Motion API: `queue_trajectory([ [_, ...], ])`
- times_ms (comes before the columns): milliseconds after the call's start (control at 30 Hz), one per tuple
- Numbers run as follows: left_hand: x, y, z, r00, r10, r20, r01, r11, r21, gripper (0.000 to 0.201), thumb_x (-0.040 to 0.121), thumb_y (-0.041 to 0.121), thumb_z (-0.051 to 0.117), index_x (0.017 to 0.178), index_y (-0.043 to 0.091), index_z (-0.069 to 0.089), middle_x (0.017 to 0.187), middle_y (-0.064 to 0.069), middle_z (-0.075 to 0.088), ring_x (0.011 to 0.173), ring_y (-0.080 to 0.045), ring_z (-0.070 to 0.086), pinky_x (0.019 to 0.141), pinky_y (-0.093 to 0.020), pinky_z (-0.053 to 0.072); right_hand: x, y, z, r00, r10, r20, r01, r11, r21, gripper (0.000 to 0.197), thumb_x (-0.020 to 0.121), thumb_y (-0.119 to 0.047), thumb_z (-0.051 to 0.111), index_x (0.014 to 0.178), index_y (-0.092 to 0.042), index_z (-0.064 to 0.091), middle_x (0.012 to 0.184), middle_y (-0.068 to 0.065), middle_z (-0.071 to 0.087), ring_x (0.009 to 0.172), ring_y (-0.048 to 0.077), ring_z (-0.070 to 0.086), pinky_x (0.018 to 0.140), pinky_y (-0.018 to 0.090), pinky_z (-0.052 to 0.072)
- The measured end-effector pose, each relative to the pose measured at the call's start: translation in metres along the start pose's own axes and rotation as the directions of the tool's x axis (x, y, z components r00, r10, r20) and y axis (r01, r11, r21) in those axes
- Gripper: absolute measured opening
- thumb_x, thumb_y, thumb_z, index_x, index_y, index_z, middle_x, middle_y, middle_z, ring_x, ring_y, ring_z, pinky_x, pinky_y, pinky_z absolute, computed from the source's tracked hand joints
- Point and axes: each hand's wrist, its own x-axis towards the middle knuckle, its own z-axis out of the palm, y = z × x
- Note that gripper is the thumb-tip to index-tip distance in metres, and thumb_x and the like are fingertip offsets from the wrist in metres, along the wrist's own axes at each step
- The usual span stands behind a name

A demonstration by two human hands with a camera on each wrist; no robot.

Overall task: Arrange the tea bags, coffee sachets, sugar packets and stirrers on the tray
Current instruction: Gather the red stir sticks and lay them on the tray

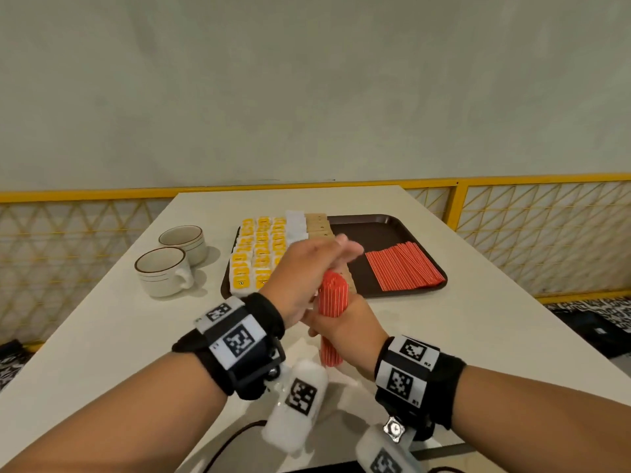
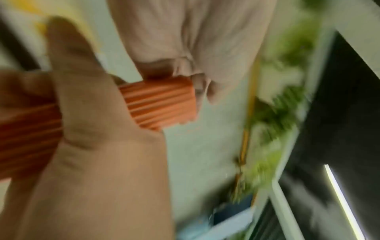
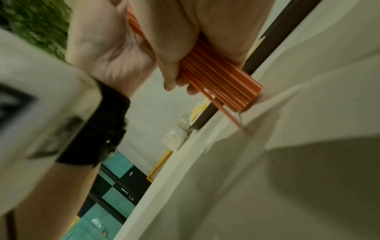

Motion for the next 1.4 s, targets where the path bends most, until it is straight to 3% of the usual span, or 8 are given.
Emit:
queue_trajectory([
  [167,-0.004,-0.01,-0.007,0.998,0.055,0.019,-0.057,0.981,0.184,0.035,0.079,0.035,0.071,0.111,0.024,0.065,0.107,0.011,0.069,0.098,-0.001,0.064,0.07,-0.018,0.049,0.013,-0.007,-0.008,0.989,-0.112,-0.094,0.114,0.993,0.021,0.006,0.084,0.006,0.059,0.09,0.004,0.059,0.071,0.006,0.058,0.063,0.015,0.054,0.056,0.019,0.045],
  [333,-0.01,-0.03,-0.008,0.995,0.078,0.063,-0.092,0.958,0.271,0.018,0.077,0.018,0.077,0.09,0.027,0.067,0.106,0.012,0.07,0.101,0.001,0.062,0.093,-0.027,0.049,0.006,0.008,-0.008,0.991,-0.034,0.126,0.054,0.986,-0.155,0.021,0.092,0.003,0.051,0.093,-0.017,0.049,0.07,-0.013,0.048,0.06,-0.001,0.047,0.052,0.006,0.04],
  [467,-0.017,-0.032,-0.007,0.992,0.083,0.093,-0.102,0.97,0.222,0.034,0.081,0.009,0.072,0.105,0.026,0.056,0.102,0.01,0.073,0.104,-0.002,0.063,0.099,-0.034,0.047,0.002,0.007,-0.005,0.978,0.008,0.211,0.036,0.978,-0.205,0.038,0.09,0.004,0.053,0.072,-0.029,0.049,0.062,-0.014,0.051,0.056,-0.001,0.051,0.055,0.01,0.039],
  [567,-0.014,-0.023,-0.006,0.991,0.136,0.005,-0.136,0.987,0.085,0.047,0.078,0.003,0.074,0.11,0.026,0.048,0.095,0.007,0.074,0.098,-0.003,0.066,0.094,-0.03,0.049,0.005,0.002,-0.002,0.996,-0.026,0.081,0.027,0.999,-0.017,0.032,0.083,0.008,0.062,0.082,-0.023,0.057,0.065,-0.014,0.06,0.058,-0.006,0.058,0.056,0.012,0.044],
  [700,-0.015,-0.031,-0.002,0.987,0.162,-0.002,-0.159,0.965,0.207,0.027,0.078,0.009,0.074,0.094,0.023,0.058,0.087,0.004,0.072,0.086,-0.003,0.067,0.083,-0.024,0.049,0.006,0.007,0.006,0.996,0.047,0.075,-0.041,0.996,-0.083,0.019,0.088,0.003,0.058,0.097,-0.013,0.054,0.087,0.001,0.057,0.09,0.018,0.06,0.081,0.027,0.052],
  [900,-0.015,-0.039,0.001,0.983,0.143,-0.119,-0.132,0.987,0.095,0.025,0.077,0.021,0.077,0.088,0.022,0.054,0.074,-0.005,0.065,0.067,-0.016,0.064,0.073,-0.033,0.056,-0.002,0.007,0.008,0.984,0.141,0.111,-0.125,0.982,-0.14,0.023,0.078,0.001,0.065,0.089,-0.018,0.058,0.08,0.004,0.062,0.077,0.017,0.06,0.082,0.04,0.054],
  [1067,-0.006,-0.036,-0.002,0.985,-0.007,-0.171,-0.012,0.994,-0.112,0.022,0.083,0.018,0.071,0.072,0.012,0.053,0.051,-0.008,0.053,0.045,-0.017,0.051,0.054,-0.03,0.049,-0.016,0.005,0.015,0.936,0.321,0.146,-0.336,0.938,0.088,0.006,0.079,-0.002,0.063,0.078,-0.006,0.058,0.059,0.009,0.055,0.049,0.018,0.055,0.058,0.035,0.052],
  [1400,0.048,-0.004,0.007,0.99,-0.028,-0.137,0.0,0.98,-0.201,0.023,0.09,0.034,0.062,0.085,0.012,0.056,0.063,-0.003,0.059,0.055,-0.013,0.06,0.063,-0.031,0.055,0.001,-0.026,-0.031,0.982,0.113,0.152,-0.124,0.99,0.069,0.018,0.096,-0.013,0.053,0.112,-0.011,0.045,0.073,0.003,0.048,0.049,0.006,0.049,0.049,0.024,0.045],
])
